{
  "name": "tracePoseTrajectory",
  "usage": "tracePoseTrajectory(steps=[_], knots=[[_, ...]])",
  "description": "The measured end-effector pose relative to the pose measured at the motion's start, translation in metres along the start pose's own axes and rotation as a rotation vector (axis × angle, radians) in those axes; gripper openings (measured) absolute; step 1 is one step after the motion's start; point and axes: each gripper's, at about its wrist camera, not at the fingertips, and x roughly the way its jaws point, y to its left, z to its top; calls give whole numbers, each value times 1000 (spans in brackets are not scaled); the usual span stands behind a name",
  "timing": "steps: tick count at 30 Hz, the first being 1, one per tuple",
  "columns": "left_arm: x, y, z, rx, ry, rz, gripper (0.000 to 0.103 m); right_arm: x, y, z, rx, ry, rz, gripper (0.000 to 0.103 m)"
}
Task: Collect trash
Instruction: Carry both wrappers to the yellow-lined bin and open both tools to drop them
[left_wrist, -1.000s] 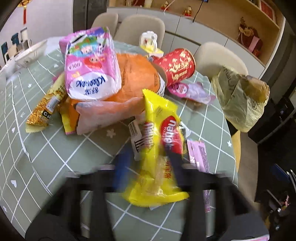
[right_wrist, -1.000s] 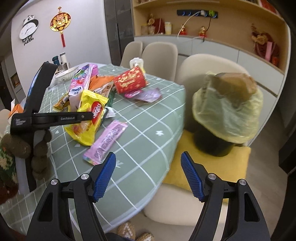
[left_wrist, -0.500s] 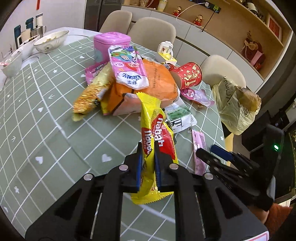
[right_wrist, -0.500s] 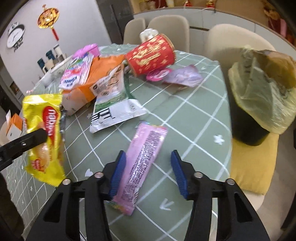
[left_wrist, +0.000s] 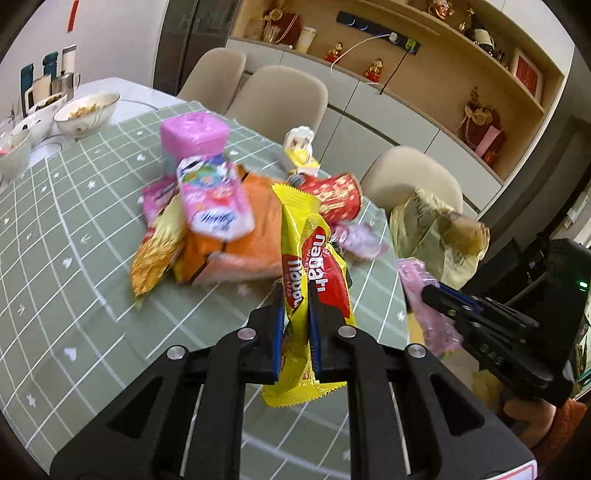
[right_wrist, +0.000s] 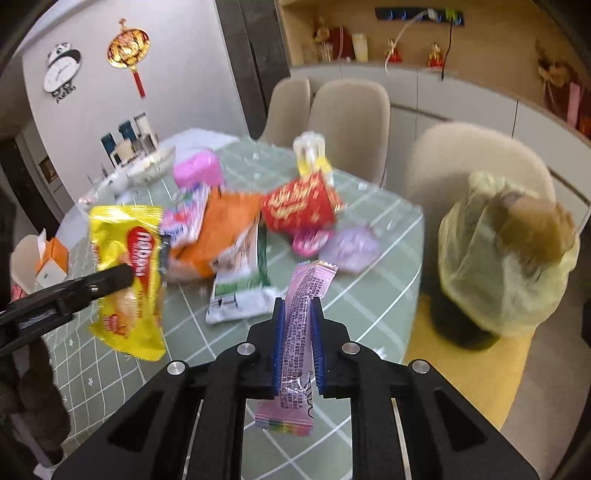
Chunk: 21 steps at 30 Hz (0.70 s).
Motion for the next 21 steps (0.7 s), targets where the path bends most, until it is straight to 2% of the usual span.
tracePoseTrajectory(steps=[4,9,16,19,21], knots=[[7,-22,9,-7,-11,-11,11,-22,-26,12,-27,-64,-1,14],[20,-78,29,37,-49,-24,11,-50,-76,29,-39,-157,-34,14],[72,-192,67,144,-69,-146,11,-87,-184,39,21,-244,-131,14],[112,-255,87,211,-62,-230,11,-104,-234,42,69,-277,-174,14],[141,-287,100,241,-46,-252,11,-114,-260,41,85,-305,-209,14]])
